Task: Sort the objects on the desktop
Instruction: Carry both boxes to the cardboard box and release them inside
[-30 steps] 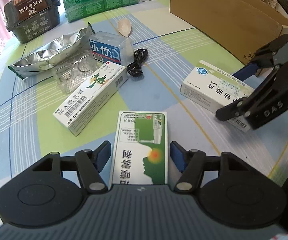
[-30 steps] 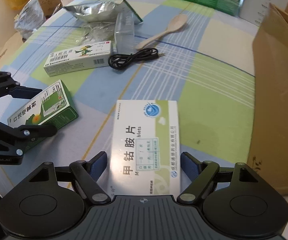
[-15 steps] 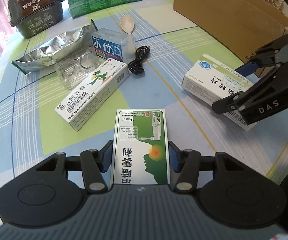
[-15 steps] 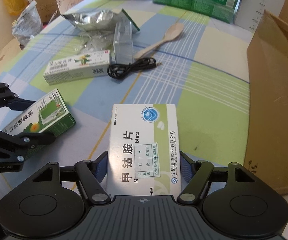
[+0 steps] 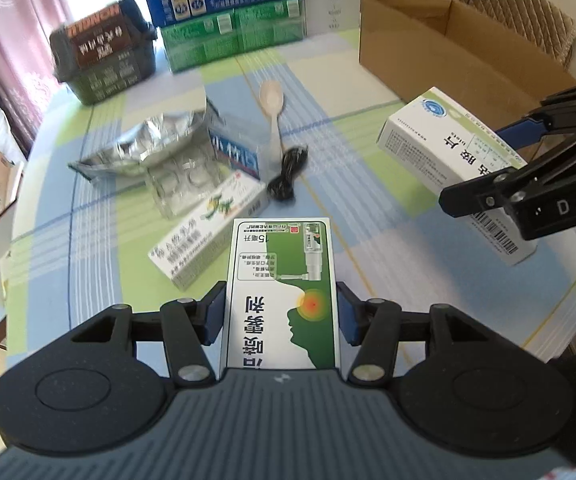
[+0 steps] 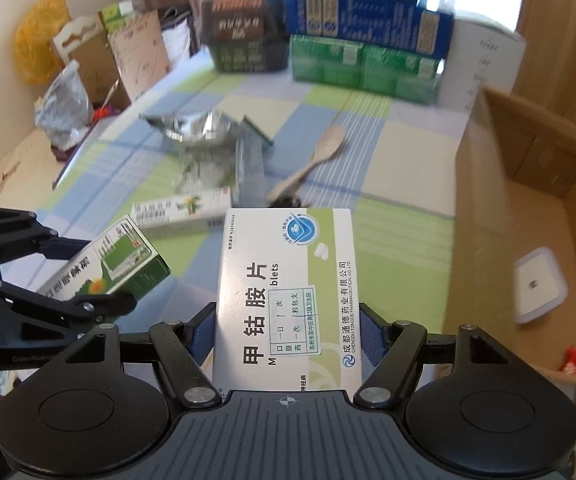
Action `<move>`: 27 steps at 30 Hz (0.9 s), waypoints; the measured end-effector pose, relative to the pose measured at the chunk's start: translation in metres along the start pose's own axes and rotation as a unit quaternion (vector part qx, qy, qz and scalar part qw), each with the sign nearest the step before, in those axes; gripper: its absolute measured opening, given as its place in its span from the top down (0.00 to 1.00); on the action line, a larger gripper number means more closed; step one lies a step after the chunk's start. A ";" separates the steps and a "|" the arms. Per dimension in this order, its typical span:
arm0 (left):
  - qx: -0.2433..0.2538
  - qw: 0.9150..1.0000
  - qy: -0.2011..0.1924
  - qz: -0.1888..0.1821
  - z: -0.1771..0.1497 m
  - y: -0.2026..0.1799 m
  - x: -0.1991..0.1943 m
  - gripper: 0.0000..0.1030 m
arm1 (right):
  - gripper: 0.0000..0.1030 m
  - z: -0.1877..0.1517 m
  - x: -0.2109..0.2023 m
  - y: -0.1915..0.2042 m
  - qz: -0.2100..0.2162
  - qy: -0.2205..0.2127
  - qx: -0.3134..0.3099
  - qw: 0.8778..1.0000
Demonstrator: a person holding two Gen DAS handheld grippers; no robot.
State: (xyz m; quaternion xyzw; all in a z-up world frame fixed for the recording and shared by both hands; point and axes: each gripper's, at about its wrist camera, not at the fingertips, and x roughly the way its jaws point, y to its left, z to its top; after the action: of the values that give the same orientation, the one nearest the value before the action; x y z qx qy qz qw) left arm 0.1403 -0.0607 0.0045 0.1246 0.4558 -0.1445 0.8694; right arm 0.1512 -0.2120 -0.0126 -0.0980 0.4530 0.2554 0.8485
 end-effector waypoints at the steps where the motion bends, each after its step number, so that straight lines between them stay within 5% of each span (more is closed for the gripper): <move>1: 0.000 1.000 -0.004 0.000 0.005 -0.003 -0.005 0.51 | 0.34 0.003 -0.007 -0.001 -0.003 -0.005 0.000 1.000; 12: 0.023 0.998 -0.047 -0.022 0.062 -0.063 -0.043 0.51 | 0.34 0.018 -0.081 -0.063 -0.040 -0.049 0.032 0.998; 27: 0.050 0.994 -0.073 -0.070 0.135 -0.152 -0.041 0.51 | 0.34 0.001 -0.131 -0.174 -0.104 -0.061 0.083 0.989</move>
State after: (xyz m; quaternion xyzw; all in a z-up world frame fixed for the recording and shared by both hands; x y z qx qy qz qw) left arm 0.1650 -0.2435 0.1003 0.1246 0.3910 -0.2365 0.8807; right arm 0.1829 -0.4046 0.0838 -0.0578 0.4074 0.1329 0.9017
